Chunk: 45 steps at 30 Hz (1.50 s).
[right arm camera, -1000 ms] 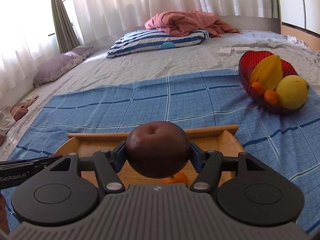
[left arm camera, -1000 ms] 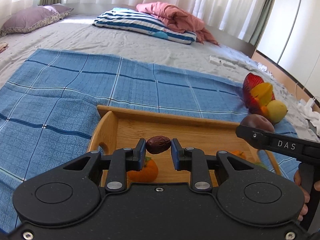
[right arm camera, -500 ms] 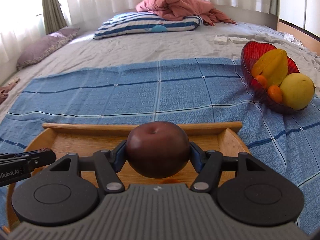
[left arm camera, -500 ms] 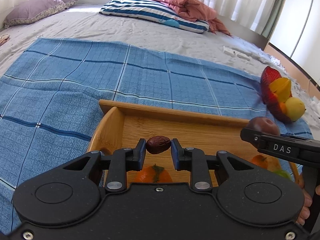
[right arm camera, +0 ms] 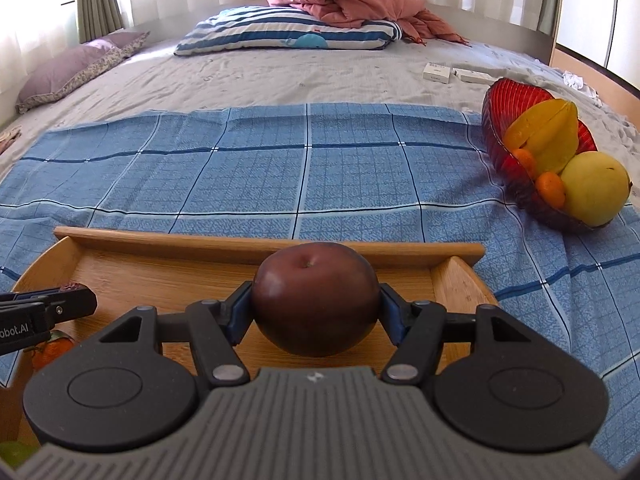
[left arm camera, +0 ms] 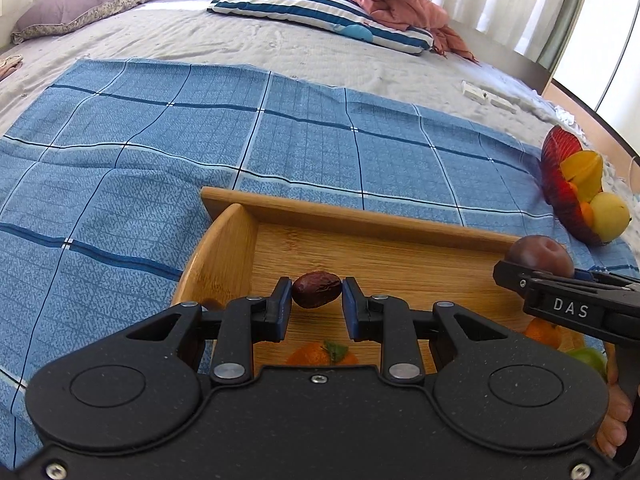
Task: Organize fruits
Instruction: 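Lower the red date and plum onto the tray and open both grippers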
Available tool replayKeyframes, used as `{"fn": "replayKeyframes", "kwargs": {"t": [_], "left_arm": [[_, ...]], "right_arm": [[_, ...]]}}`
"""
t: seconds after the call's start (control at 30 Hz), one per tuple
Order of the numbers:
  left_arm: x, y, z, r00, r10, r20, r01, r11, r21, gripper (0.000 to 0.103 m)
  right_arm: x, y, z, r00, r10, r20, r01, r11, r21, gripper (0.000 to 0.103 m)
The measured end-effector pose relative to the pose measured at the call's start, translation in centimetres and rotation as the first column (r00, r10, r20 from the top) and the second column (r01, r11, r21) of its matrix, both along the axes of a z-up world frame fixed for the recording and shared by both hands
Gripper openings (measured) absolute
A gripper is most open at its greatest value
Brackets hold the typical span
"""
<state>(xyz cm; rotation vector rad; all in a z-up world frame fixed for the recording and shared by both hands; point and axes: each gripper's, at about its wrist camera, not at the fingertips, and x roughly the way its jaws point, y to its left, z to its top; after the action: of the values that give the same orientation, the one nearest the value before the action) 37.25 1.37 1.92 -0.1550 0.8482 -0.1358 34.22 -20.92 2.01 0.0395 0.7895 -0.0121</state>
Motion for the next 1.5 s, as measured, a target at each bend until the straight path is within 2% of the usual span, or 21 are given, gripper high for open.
{"fn": "replayKeyframes", "kwargs": {"t": [0.17,0.3,0.6,1.17,1.2,1.33,1.43,1.5], "left_arm": [[0.4,-0.3,0.0,1.000,0.001,0.000,-0.001,1.000,-0.006,0.025],[0.6,-0.7,-0.1,1.000,-0.004,-0.006,0.004,1.000,0.026,0.026],[0.6,-1.0,-0.1,1.000,-0.004,-0.003,0.004,0.998,0.056,0.026],[0.5,-0.9,-0.1,1.000,-0.006,0.008,0.005,0.998,0.067,0.027],[0.5,-0.9,-0.1,1.000,-0.007,0.008,0.006,0.998,0.064,0.028],[0.3,-0.7,0.0,1.000,-0.005,0.012,0.004,0.998,0.062,0.045],[0.2,-0.6,0.0,1.000,0.001,0.011,-0.001,0.998,0.069,0.052],[0.0,-0.5,0.0,1.000,-0.002,0.011,0.002,0.998,0.059,0.054]], "right_arm": [[0.1,0.1,0.0,1.000,0.000,0.000,0.000,1.000,-0.008,0.067],[0.1,0.1,-0.1,1.000,0.000,-0.005,0.000,1.000,0.004,0.067],[0.9,0.0,-0.5,0.998,-0.013,-0.069,0.014,1.000,0.002,0.067],[1.0,-0.1,-0.6,0.997,-0.002,-0.074,0.003,1.000,0.003,0.068],[1.1,-0.1,-0.6,0.997,0.000,-0.074,0.000,1.000,0.002,0.069],[1.1,-0.1,-0.5,0.997,0.006,-0.073,-0.006,1.000,0.003,0.072],[0.9,-0.1,-0.3,0.998,0.007,-0.060,-0.006,1.000,0.009,0.079],[0.8,-0.2,-0.3,0.999,0.007,-0.048,-0.006,1.000,0.018,0.079]]}}
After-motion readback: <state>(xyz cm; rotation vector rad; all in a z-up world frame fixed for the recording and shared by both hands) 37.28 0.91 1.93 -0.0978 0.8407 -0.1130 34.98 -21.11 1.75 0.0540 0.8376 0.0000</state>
